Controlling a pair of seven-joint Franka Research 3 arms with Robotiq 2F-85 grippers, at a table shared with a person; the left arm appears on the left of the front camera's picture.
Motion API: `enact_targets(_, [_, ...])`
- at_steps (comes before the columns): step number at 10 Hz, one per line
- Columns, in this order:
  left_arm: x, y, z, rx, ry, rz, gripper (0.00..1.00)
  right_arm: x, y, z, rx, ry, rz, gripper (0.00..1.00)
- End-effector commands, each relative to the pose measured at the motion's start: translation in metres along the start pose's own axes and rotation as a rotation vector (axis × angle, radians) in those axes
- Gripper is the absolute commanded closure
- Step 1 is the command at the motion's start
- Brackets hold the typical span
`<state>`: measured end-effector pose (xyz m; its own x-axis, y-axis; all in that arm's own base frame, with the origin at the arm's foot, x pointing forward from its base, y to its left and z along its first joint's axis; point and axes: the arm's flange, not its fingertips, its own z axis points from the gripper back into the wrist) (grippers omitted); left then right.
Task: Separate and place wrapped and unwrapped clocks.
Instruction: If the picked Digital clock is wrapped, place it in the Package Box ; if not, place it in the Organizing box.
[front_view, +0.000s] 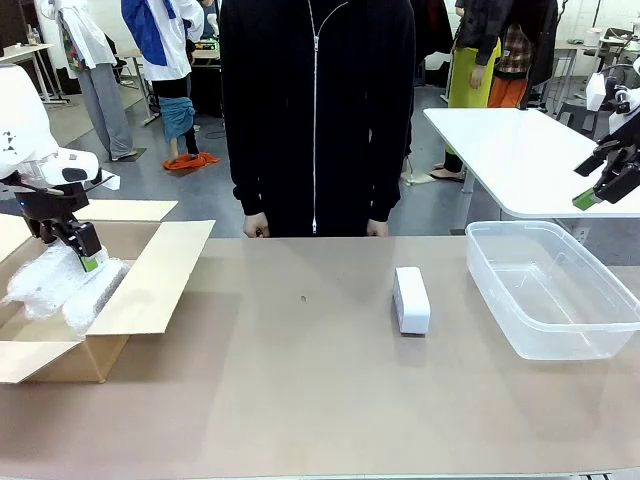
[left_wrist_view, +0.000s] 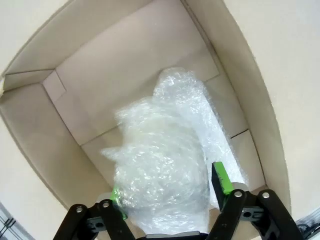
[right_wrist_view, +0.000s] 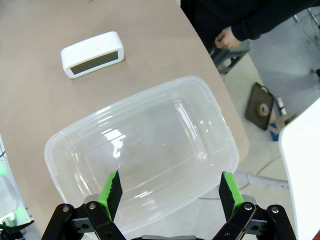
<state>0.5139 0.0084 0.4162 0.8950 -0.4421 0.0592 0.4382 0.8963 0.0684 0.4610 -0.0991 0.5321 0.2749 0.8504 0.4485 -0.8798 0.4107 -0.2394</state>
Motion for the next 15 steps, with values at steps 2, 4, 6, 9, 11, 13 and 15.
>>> enact_targets(2, [-0.005,-0.002,0.015,0.048,-0.013,0.015,0.02,-0.001,-0.001,-0.001,0.007,-0.013,0.001,0.0])
enact_targets(4, [-0.01,-0.009,0.031,0.082,-0.033,0.012,0.0,-0.001,-0.001,-0.001,0.007,-0.013,0.001,0.0])
enact_targets(6, [-0.011,-0.021,0.045,0.111,-0.044,-0.01,0.0,-0.001,-0.001,-0.001,0.007,-0.013,0.001,0.0])
enact_targets(9, [-0.012,-0.039,0.059,0.132,-0.048,-0.04,0.0,-0.001,-0.001,-0.001,0.007,-0.013,0.001,0.0])
enact_targets(11, [-0.016,-0.049,0.065,0.137,-0.053,-0.049,0.0,-0.001,-0.001,-0.001,0.007,-0.013,0.001,0.0])
enact_targets(13, [-0.019,-0.057,0.068,0.145,-0.058,-0.057,0.0,-0.001,-0.001,-0.001,0.007,-0.013,0.001,0.0])
enact_targets(15, [-0.021,-0.061,0.07,0.143,-0.07,-0.054,0.0,-0.001,-0.001,-0.001,0.007,-0.013,0.001,0.0])
